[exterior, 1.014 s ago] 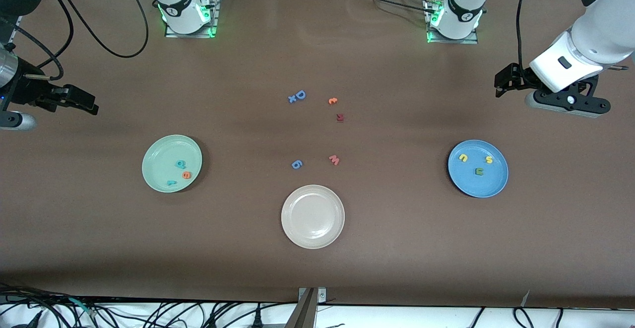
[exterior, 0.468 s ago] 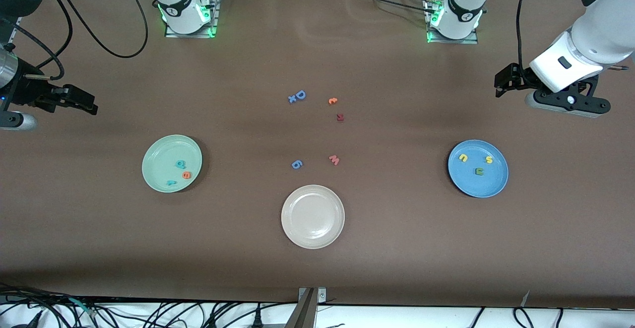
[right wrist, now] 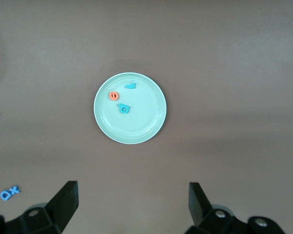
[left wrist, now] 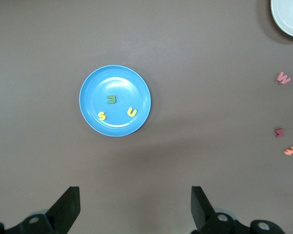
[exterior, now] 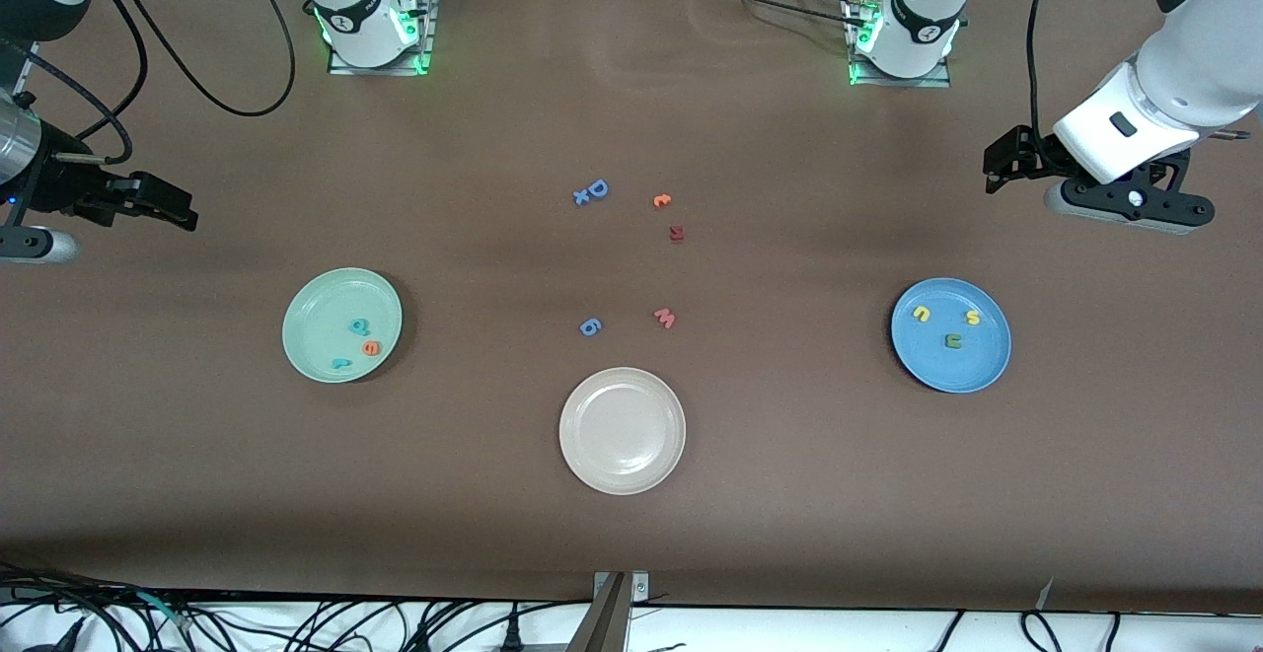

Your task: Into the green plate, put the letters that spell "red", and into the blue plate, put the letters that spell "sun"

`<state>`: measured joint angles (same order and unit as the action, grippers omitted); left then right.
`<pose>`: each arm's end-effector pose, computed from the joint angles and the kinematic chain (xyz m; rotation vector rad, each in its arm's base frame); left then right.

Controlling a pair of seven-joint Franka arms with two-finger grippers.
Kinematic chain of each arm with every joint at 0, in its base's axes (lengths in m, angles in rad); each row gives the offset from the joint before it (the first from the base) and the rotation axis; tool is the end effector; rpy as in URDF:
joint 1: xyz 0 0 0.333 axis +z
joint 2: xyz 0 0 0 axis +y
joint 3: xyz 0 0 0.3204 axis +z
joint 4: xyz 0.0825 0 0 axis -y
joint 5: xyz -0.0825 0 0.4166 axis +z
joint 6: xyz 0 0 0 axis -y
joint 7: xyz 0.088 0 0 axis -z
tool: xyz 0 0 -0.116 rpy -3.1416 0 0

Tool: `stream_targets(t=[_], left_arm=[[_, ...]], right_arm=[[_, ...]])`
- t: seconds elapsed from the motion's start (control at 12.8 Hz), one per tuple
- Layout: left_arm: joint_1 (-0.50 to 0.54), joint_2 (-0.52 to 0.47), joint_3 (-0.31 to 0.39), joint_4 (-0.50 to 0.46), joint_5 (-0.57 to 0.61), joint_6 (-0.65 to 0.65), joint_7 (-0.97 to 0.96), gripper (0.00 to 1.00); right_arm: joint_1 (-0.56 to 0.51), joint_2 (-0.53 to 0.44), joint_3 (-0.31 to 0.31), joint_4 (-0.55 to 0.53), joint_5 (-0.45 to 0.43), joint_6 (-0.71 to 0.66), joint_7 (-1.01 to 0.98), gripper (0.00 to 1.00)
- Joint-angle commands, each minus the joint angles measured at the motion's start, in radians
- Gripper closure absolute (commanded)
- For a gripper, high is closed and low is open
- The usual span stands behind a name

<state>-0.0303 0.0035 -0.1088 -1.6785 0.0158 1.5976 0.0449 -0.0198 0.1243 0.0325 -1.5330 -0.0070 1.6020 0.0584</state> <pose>0.5793 -0.0792 0.5659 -3.1062 0.2883 0.1304 0.6252 0.0061 0.5663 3.1347 -0.0712 -0.0864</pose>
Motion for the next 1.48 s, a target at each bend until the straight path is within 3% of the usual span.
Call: stream_targets(t=[0.0,1.4], left_arm=[[0.006,0.012,-0.003,0.031,-0.007,-0.024,-0.004,0.0],[0.004,0.013,-0.028,0.034,-0.005,-0.024,-0.039,0.0]], right_arm=[[0.006,0.006,-0.009,0.017,-0.004,-0.002,-0.018,0.0],[0.006,0.006,-0.009,0.016,-0.002,-0.002,-0.015,0.0]])
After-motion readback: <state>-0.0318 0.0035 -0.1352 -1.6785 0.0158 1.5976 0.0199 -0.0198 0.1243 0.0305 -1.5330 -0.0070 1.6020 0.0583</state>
